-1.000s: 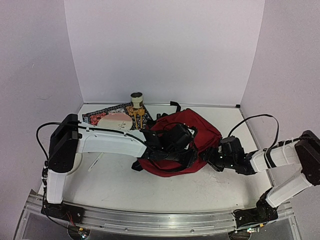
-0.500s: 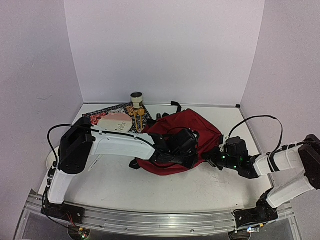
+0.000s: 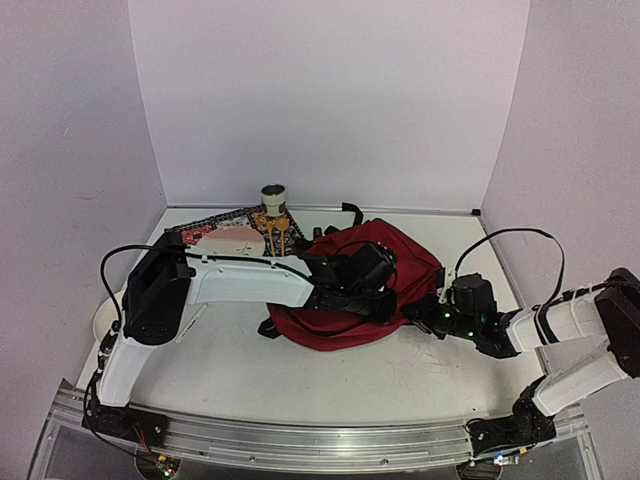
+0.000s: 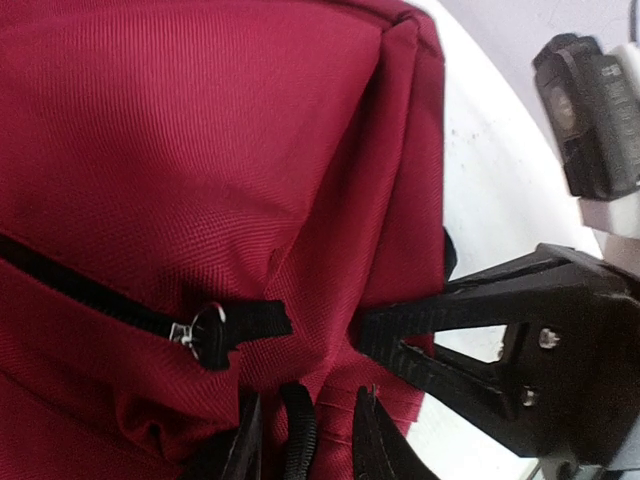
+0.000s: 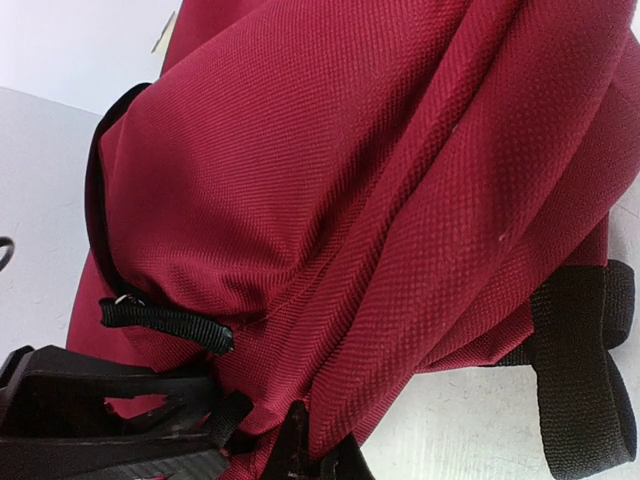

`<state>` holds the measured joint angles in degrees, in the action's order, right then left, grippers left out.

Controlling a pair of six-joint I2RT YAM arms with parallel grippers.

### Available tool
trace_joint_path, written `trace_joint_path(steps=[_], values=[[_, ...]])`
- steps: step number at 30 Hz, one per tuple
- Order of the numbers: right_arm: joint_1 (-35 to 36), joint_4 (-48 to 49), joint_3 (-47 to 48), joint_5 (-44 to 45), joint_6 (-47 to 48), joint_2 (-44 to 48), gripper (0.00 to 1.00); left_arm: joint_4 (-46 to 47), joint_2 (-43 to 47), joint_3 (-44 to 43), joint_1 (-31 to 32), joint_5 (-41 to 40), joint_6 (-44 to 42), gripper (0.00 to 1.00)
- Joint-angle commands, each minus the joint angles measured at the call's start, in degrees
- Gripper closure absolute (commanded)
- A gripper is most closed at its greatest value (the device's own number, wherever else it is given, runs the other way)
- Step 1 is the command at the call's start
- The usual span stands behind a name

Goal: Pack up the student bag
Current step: Hold the largest pocket of the student bag, then grab the largest pocket of the student bag, then zip the largest pocket of the bag in the student bag.

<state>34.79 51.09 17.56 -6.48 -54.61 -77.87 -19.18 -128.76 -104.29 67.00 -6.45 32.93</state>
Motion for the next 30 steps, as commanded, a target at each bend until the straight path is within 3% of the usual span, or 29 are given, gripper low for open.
trace_joint_path(steps=[1,7,15,30], values=[[1.02,4.63,0.91,-3.57,1.91,-0.56,1.00,-1.40,-1.68,-3.14,-0.84,2.57,1.29,0.70],[1.20,4.63,1.16,-3.46,2.21,-0.78,1.00,-2.91,-2.83,-3.63,-0.89,3.05,1.52,0.74],[1.16,2.51,0.43,-1.73,3.35,1.74,1.00,-3.65,-0.36,-2.74,-0.81,2.05,1.04,1.00],[-0.56,-21.14,0.59,14.53,8.07,17.88,1.00,-3.31,16.30,11.21,-0.82,-4.31,2.79,1.00]])
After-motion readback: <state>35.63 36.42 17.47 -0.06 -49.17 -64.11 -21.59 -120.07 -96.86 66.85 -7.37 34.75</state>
